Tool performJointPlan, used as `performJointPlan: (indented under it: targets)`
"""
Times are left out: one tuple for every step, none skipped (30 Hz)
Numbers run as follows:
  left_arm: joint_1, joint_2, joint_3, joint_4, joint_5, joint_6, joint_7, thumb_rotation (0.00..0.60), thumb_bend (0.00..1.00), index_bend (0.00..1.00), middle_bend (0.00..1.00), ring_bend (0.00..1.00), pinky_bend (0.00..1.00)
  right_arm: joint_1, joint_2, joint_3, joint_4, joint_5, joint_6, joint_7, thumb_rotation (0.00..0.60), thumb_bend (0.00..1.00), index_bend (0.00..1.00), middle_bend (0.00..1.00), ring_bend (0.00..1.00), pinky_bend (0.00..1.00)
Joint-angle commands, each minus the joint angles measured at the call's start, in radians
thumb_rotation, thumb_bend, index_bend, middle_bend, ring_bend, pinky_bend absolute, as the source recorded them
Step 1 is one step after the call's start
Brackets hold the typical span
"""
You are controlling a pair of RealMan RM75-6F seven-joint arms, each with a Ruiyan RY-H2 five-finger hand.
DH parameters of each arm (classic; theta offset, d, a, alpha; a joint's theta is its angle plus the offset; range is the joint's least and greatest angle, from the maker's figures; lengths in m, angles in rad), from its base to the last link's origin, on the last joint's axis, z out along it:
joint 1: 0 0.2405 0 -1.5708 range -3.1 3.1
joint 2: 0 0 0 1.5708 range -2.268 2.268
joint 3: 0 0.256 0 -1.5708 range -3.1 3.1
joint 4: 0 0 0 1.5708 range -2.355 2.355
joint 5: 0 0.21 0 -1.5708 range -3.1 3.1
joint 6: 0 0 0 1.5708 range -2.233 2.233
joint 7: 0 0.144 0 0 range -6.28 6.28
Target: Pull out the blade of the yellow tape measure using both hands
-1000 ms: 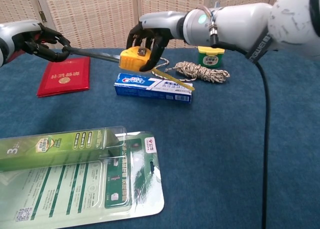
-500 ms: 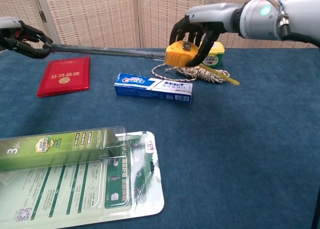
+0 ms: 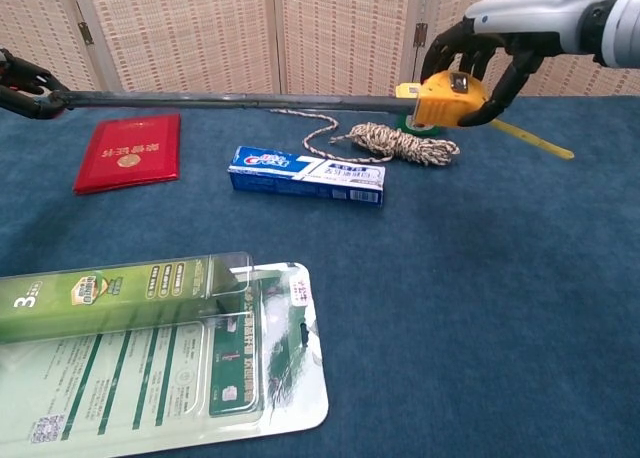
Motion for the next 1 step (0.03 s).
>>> performJointPlan:
  targets:
    - [0.001, 0.002, 0.004, 0.012, 0.001, -0.012, -0.01, 0.6, 0.57, 0.7, 0.18, 0.0, 0.0, -0.021, 0.012, -0.006, 0.004, -0.026, 0.005, 0.023, 0.6, 0.3, 0.54, 0.43, 0.38, 0.3]
